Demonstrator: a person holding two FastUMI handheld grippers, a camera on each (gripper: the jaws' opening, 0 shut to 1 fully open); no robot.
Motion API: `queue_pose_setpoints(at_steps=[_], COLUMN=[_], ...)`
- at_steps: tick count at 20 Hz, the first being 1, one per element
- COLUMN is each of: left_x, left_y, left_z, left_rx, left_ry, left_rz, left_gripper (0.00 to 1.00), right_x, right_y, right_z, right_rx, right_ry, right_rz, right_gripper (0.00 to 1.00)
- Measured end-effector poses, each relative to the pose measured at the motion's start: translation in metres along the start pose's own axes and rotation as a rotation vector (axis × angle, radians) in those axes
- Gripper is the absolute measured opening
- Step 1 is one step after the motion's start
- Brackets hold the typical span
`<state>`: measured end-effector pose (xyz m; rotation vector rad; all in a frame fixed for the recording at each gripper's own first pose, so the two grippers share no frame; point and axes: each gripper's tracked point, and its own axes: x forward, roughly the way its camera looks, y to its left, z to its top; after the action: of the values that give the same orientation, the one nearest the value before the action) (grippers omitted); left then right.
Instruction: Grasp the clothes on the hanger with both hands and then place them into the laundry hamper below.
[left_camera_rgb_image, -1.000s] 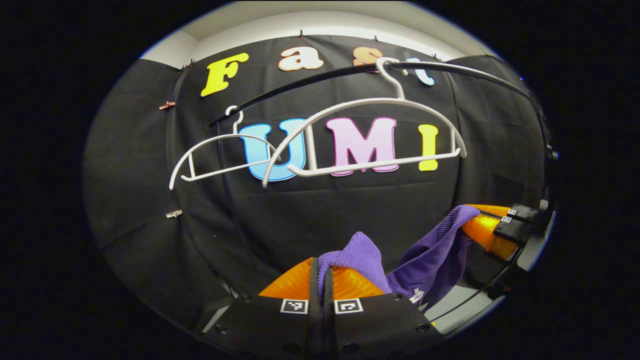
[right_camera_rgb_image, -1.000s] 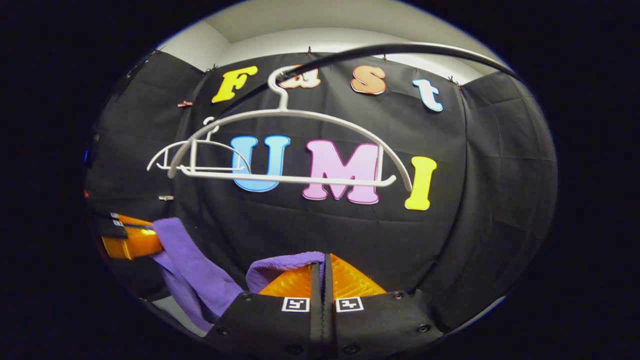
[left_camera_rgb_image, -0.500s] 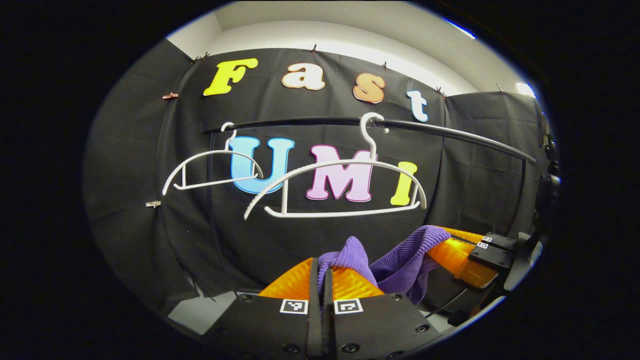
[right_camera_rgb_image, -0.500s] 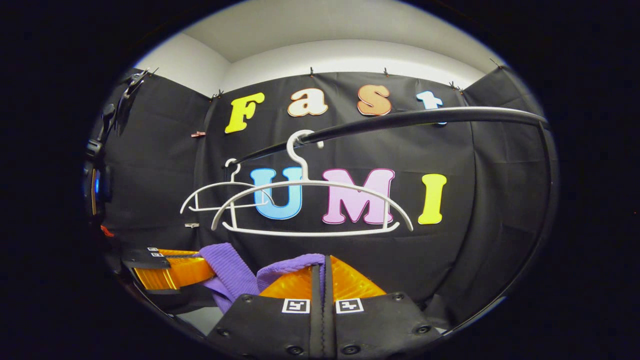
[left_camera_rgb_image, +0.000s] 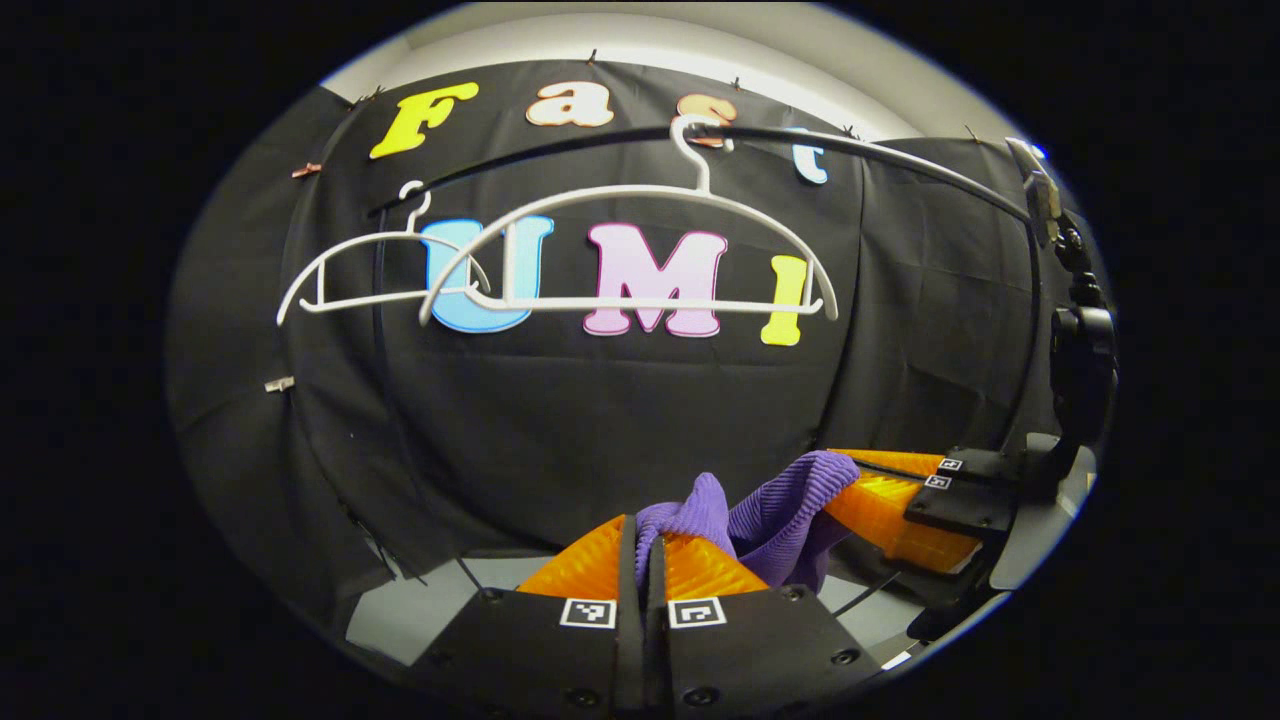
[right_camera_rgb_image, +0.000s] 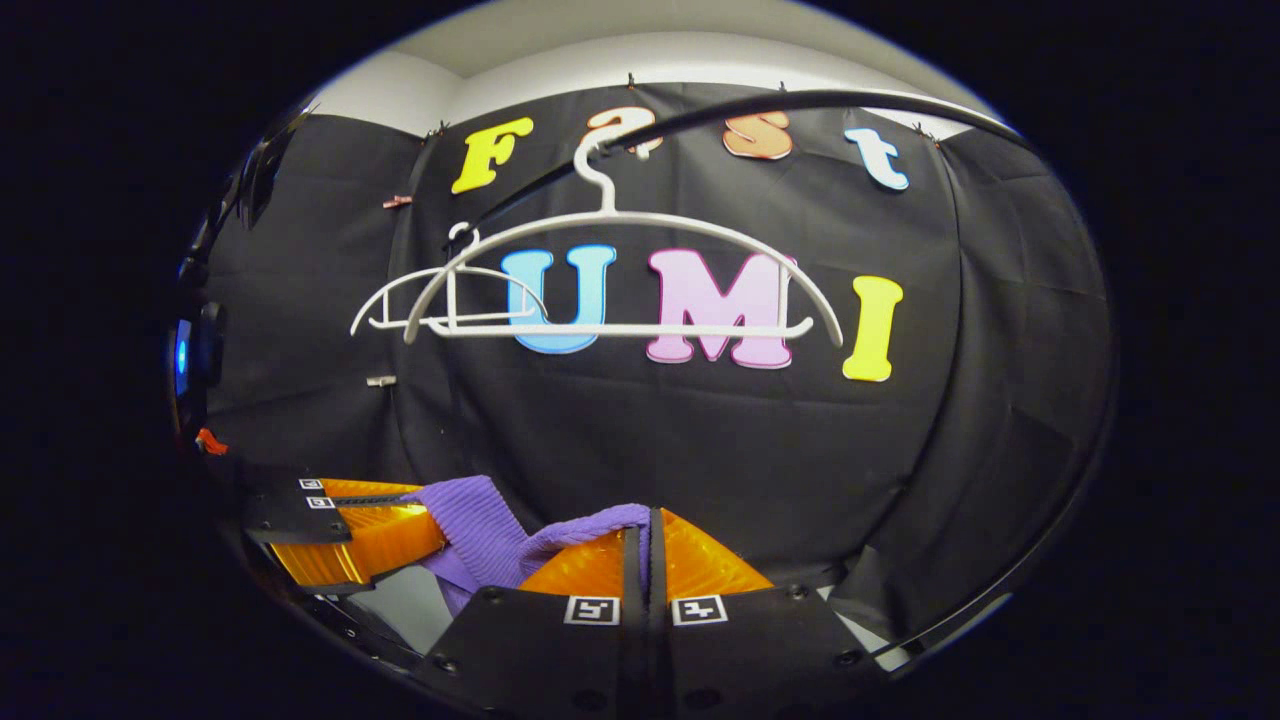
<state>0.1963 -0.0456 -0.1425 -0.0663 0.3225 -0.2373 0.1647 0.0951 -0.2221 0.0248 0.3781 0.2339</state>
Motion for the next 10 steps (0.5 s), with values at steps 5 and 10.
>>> queue_pose_setpoints(at_steps=[5,10], left_x=[0.028,0.055], left_y=[0.019,0.029], left_z=[-0.076,-0.188], left_rx=[-0.024,-0.131], left_ry=[0.166,0.467], left_rz=[0.036,0.067], left_gripper=[0.05,0.05], right_x=[0.026,0.047], right_y=[0.003,0.005], right_z=[-0.082,-0.194], right_rx=[-0.005,-0.014], right_ry=[0.184,0.458], right_rz=[0.056,0.108], right_gripper=[0.08,0.05])
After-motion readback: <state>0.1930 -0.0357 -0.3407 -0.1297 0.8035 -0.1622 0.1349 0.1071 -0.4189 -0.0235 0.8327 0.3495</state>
